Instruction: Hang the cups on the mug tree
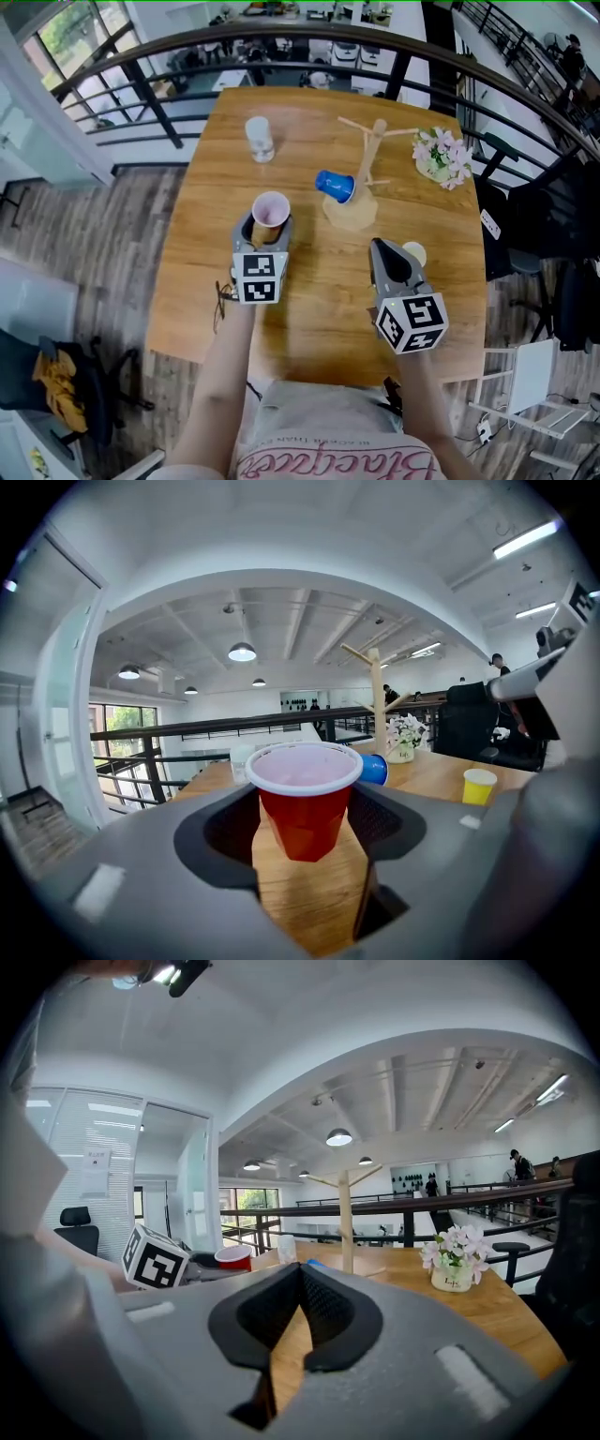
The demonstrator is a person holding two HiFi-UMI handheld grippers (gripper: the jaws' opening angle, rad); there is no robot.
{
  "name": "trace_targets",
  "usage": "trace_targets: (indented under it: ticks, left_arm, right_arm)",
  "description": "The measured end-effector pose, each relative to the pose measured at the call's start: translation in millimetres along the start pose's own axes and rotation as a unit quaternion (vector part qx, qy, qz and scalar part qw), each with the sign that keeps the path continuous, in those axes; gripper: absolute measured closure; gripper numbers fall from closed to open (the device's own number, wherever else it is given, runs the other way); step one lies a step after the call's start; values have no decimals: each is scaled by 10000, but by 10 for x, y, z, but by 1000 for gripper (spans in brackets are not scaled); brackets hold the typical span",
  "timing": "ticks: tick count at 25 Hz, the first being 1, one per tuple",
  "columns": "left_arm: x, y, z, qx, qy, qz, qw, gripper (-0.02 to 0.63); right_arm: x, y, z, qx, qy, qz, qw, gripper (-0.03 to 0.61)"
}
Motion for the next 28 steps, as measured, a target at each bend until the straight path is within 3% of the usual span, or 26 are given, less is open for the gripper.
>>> trace_targets:
  ticks: [8,17,23,28]
  left_arm:
    - [41,-546,-94,-444,-105,387,9982,302]
    - [-44,-999,-84,-1116,-197,402,9927,305]
    - [-272,-1295,94,-2174,-10,286,9757,307]
    - [-417,-1460,198,-2577,100,175,9660,307]
  right_arm:
    - [47,-252,54,-55,20,409,9991,576]
    - [84,-402,132,-67,77,680,9976,577]
    - [115,-458,250,-140,166,786,9967,577]
    - [111,-450,309,-129,166,747,9970,577]
Point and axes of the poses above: the fingertips, and each gripper's own axes: x backward along the fingers, z to its right, y out of its underside, the point moved 2 cm from there along x, backward along the fingers, and after that the axes turned 3 degrees about -y, right-handed, at the moved point
